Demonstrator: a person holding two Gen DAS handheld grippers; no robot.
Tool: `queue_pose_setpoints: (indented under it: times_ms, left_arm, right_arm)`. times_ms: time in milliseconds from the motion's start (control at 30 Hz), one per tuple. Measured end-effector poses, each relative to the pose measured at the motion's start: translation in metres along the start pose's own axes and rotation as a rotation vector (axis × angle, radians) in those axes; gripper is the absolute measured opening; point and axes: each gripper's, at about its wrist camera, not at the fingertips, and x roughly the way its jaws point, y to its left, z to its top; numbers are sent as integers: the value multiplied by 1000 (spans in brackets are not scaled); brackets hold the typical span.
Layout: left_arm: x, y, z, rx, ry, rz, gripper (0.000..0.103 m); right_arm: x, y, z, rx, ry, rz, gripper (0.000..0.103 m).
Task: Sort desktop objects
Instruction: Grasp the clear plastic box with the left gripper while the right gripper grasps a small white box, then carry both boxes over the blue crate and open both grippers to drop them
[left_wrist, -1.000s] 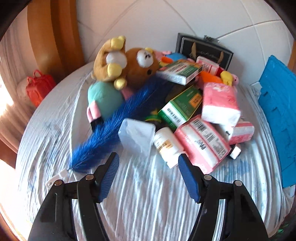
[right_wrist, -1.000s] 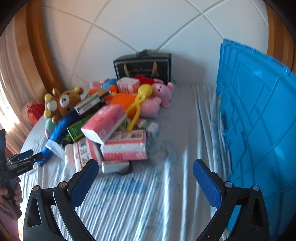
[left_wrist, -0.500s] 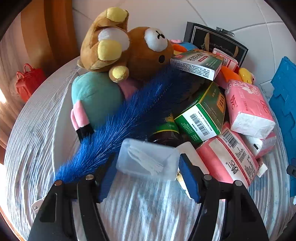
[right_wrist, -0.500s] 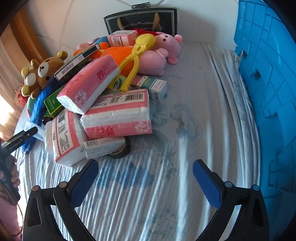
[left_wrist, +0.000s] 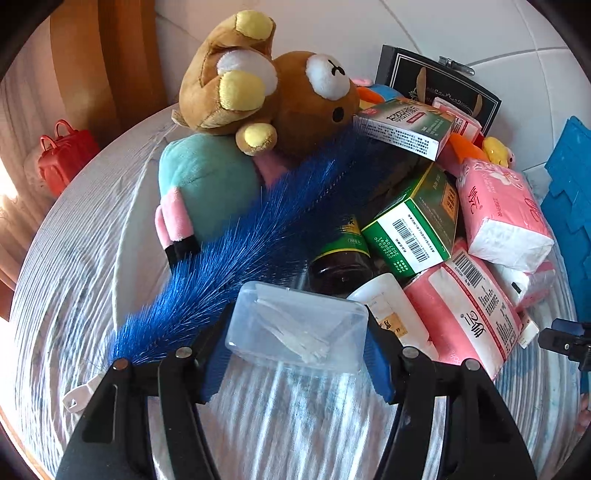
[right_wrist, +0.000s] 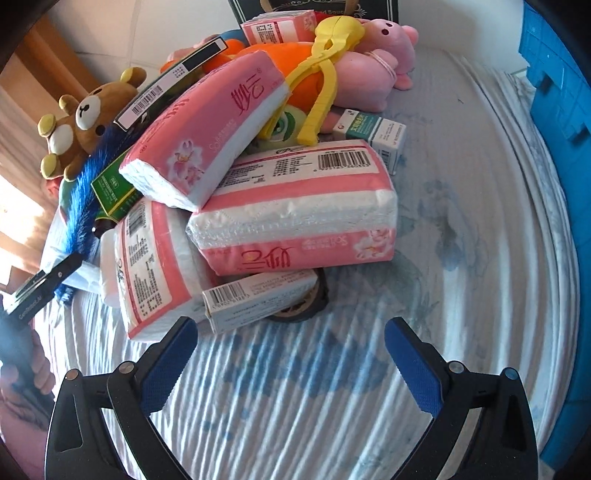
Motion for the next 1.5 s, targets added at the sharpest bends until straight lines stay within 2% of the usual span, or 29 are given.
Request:
queue_pose_setpoints:
  times_ms: [67, 167, 267, 333, 367, 400, 467, 500, 667, 800, 867, 1000, 1167, 1367, 1500]
  left_arm:
    - [-1, -1, 2, -9, -3, -6, 62]
    - [1, -4, 3, -7, -4, -11, 62]
    - [4, -6, 4, -5, 1, -7, 62]
    - [4, -6, 4, -6, 3, -8, 62]
    - [4, -5, 3, -8, 3, -9, 62]
    - [3, -5, 3, -11, 3, -9, 62]
    - [1, -3, 2, -19, -1, -13, 62]
    - [0, -2, 2, -23, -2, -15, 62]
    - [-6, -3, 0, -13, -15, -16, 62]
    - [-8, -4, -3, -12, -10, -28, 62]
    - [-7, -4, -5, -7, -2, -27, 62]
    - [-7, -8, -6, -4, 3, -29, 62]
    - [-18, -14, -4, 13, -24, -33, 62]
    - [-46, -31, -8, 45, -75, -36, 62]
    - [-79, -49, -10, 80, -138, -36, 62]
  right_arm:
    - [-3, 3, 4, 13, -6, 19, 81]
    - [-6, 8, 13, 17, -8, 9, 71]
    - [1, 11, 20, 33, 11, 40, 70]
    - [11, 13, 22, 31, 40, 18, 68]
    - [17, 13, 20, 35, 65, 16, 59]
    - [21, 11, 19, 47, 81, 38, 56]
    - [19, 6, 14, 66, 84, 78, 39]
    - [18, 6, 11, 60, 86, 94, 34]
    - [8, 0, 1, 47, 79, 78, 22]
    - [-1, -14, -9, 45, 64, 5, 20]
    - [2, -18, -9, 53, 70, 41, 21]
    - [7, -12, -2, 19, 48, 51, 23]
    - [9, 2, -1, -49, 24, 4, 18]
    - [-24, 9, -19, -67, -41, 36, 18]
    - [-63, 13, -30, -90, -134, 37, 18]
